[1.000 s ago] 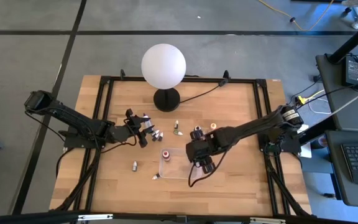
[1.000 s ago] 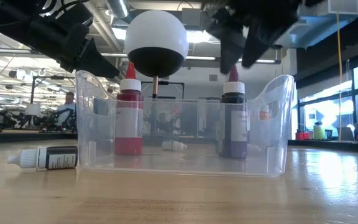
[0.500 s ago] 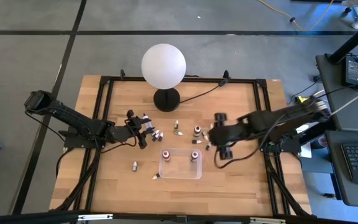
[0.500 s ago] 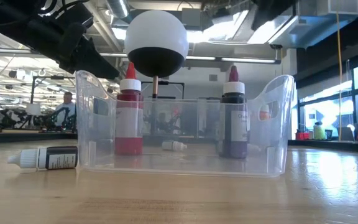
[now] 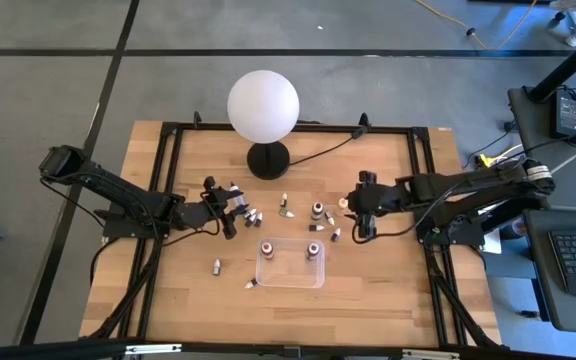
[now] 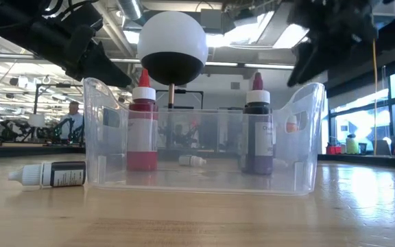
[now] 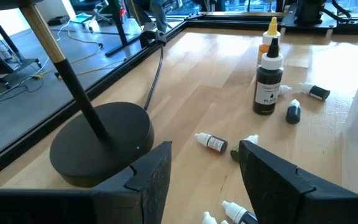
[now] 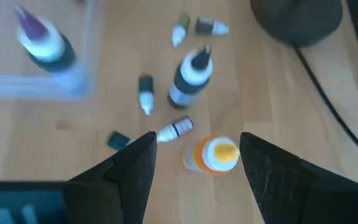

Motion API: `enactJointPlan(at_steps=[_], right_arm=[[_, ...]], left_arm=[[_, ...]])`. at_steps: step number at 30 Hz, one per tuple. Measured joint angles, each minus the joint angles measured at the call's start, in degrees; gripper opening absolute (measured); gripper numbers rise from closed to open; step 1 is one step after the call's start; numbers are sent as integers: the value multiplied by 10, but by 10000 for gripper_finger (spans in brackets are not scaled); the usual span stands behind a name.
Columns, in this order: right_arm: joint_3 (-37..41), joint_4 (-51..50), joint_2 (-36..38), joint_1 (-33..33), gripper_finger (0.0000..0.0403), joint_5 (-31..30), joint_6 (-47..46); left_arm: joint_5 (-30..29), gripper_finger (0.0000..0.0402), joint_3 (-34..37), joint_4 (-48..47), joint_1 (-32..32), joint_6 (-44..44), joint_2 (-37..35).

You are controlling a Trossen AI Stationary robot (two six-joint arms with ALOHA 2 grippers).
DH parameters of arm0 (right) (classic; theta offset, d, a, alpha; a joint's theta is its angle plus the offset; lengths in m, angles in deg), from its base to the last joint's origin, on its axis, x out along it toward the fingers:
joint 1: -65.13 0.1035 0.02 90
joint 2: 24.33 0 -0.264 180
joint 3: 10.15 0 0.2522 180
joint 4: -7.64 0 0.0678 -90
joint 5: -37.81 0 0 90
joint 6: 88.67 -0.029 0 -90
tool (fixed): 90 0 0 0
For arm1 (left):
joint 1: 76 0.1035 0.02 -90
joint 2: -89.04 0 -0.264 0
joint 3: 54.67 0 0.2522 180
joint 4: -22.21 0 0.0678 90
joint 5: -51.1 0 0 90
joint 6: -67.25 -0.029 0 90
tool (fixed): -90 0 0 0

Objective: Pick & Place food coloring
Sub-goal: Put the large yellow food coloring bottle into the transparent bin

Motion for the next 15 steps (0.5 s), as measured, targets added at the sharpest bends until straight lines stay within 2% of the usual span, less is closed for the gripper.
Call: enactJointPlan(at_steps=[4, 9, 15], right_arm=[[37, 31, -4, -12, 234, -42, -2], [70, 87, -4, -19, 234, -43, 0], [83, 102, -4, -38, 234, -48, -1]], left_arm=[[0, 182, 0, 0, 0, 0, 0], [-2, 182, 0, 0, 0, 0, 0], [-1, 182, 0, 0, 0, 0, 0]])
